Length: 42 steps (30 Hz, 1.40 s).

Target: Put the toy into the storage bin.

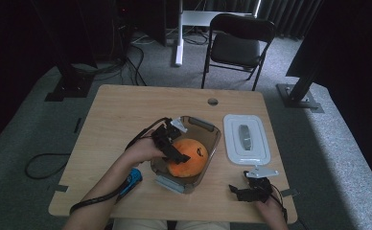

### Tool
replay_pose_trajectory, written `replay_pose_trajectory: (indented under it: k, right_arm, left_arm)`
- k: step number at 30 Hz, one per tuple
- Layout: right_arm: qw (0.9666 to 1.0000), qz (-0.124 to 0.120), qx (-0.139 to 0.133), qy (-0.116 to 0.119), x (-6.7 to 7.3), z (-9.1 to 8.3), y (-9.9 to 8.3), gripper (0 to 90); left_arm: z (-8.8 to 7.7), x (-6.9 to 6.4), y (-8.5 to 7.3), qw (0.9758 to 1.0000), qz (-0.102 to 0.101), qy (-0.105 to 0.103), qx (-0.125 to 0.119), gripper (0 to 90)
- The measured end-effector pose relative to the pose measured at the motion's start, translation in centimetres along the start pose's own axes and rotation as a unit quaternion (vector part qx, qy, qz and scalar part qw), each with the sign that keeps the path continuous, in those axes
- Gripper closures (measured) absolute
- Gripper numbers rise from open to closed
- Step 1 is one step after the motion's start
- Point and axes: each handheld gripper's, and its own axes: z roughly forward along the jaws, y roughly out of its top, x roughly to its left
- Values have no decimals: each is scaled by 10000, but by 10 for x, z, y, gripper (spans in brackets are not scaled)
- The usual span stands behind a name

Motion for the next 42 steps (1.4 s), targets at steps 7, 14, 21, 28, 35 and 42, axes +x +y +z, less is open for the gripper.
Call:
replay_pose_trajectory:
  k: [7, 14, 21, 28, 35, 42]
  right_arm:
    - [10000, -6, 1, -14, 0, 0, 0, 139]
    - [10000, -49, 13, -69, 2, 1, 0, 139]
    - [9999, -89, 41, -108, 3, 1, 0, 139]
    - [9998, -105, 52, -135, 4, 1, 0, 139]
    - [9998, -104, 52, -137, 4, 1, 0, 139]
    - [9999, -103, 50, -129, 4, 1, 0, 139]
  left_arm:
    - [-17, -1, -11, 9998, -32, 136, -118, 24]
    - [-28, 0, -27, 9994, -175, 204, -221, 25]
    - [-42, -1, -44, 9987, -249, 294, -334, 27]
    - [-60, -5, -60, 9975, -293, 453, -458, 27]
    - [-72, -6, -83, 9933, -495, 765, -706, 59]
    - [-78, 0, -111, 9869, -968, 991, -822, 60]
